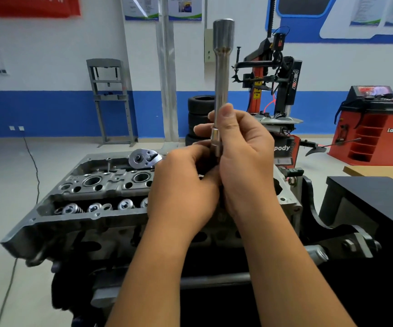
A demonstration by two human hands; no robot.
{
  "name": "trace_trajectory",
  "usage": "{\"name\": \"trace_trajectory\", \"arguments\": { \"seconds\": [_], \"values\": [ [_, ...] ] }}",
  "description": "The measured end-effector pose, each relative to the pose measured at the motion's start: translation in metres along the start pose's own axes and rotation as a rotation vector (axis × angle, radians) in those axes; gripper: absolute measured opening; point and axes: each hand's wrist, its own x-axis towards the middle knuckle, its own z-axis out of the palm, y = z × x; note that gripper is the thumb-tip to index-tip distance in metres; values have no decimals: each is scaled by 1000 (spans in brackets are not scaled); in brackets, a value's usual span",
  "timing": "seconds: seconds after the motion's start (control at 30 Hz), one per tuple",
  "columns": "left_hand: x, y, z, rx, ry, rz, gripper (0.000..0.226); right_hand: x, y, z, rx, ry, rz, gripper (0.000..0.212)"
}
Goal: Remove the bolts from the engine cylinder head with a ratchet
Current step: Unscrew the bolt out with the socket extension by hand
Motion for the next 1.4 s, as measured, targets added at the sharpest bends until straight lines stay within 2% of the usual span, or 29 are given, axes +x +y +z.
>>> {"name": "trace_trajectory", "arguments": {
  "seconds": [0.1, 0.17, 0.27, 0.47, 0.63, 0.73, 0.87, 1.03, 1.27, 1.4],
  "values": [
    [0, -2, 1, 38, 38, 34, 28, -1, -1, -1, 23, 1, -12, 21],
    [1, -3, 0, -5, -12, 55, 28, -1, 0, -1, 13, -10, -26, 16],
    [0, 0, -2, -70, -49, 46, 26, 0, 0, -1, 17, -28, 6, 23],
    [-2, 4, 3, -41, 89, -16, 21, -1, -1, -2, 69, -31, 37, 21],
    [-2, 4, -2, -72, -44, 3, 21, 0, 1, -2, 5, -50, 24, 27],
    [-2, 5, 0, -31, 0, -21, 26, 1, 2, -3, 17, -52, 56, 31],
    [-3, 7, 2, 9, 69, -32, 25, 1, 4, -3, 32, -70, 41, 23],
    [-1, 4, -3, -53, -80, 1, 27, 1, 4, -2, 49, -51, 30, 21],
    [-1, 4, 2, 12, 53, -49, 21, 1, 2, -3, 85, -53, 57, 28],
    [-1, 4, -2, -39, -72, 3, 29, 0, 2, -3, 85, -32, 26, 26]
  ]
}}
